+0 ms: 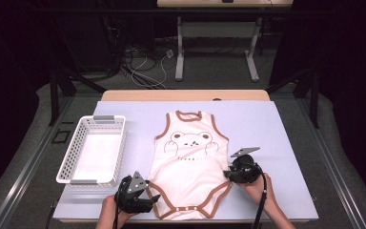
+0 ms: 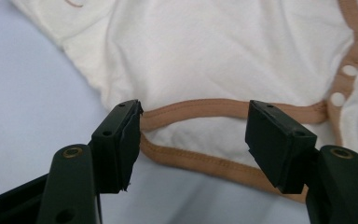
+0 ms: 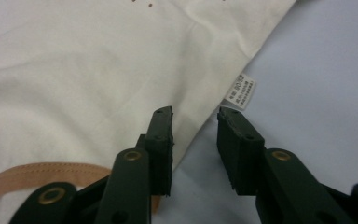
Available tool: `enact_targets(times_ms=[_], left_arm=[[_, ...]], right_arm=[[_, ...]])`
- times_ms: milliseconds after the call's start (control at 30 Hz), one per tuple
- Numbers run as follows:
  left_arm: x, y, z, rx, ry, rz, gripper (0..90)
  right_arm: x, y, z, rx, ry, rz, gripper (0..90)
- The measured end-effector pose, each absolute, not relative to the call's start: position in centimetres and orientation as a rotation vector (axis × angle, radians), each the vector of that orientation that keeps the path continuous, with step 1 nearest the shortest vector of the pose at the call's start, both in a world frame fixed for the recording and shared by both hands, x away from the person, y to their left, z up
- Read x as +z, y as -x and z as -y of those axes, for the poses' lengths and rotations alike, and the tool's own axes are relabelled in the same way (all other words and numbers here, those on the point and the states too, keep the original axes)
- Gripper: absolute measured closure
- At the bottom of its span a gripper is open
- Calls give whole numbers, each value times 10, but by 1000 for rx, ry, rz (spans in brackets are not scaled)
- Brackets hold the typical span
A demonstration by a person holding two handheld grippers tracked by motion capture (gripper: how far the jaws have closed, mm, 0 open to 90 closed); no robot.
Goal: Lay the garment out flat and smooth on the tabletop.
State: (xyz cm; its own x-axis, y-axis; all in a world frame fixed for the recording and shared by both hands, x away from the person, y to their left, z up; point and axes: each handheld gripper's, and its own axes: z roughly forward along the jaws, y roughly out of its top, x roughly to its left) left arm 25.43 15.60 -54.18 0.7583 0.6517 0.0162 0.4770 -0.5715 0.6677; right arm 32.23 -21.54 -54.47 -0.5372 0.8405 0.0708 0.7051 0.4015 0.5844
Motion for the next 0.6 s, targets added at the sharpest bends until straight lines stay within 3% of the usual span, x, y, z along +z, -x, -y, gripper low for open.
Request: enact_targets(times_ms=[200, 433, 600], left_arm=[[-550, -255, -154, 284, -2350, -840, 580], [-551, -257, -159, 286, -2330, -857, 840], [-549, -254, -155, 249, -2328, -846, 880]], right_arm=[[-545, -316, 209, 840, -1310, -2462, 897], [-546, -315, 215, 868, -1314, -2445, 900], [-544, -318, 222, 833, -1301, -2447, 900]])
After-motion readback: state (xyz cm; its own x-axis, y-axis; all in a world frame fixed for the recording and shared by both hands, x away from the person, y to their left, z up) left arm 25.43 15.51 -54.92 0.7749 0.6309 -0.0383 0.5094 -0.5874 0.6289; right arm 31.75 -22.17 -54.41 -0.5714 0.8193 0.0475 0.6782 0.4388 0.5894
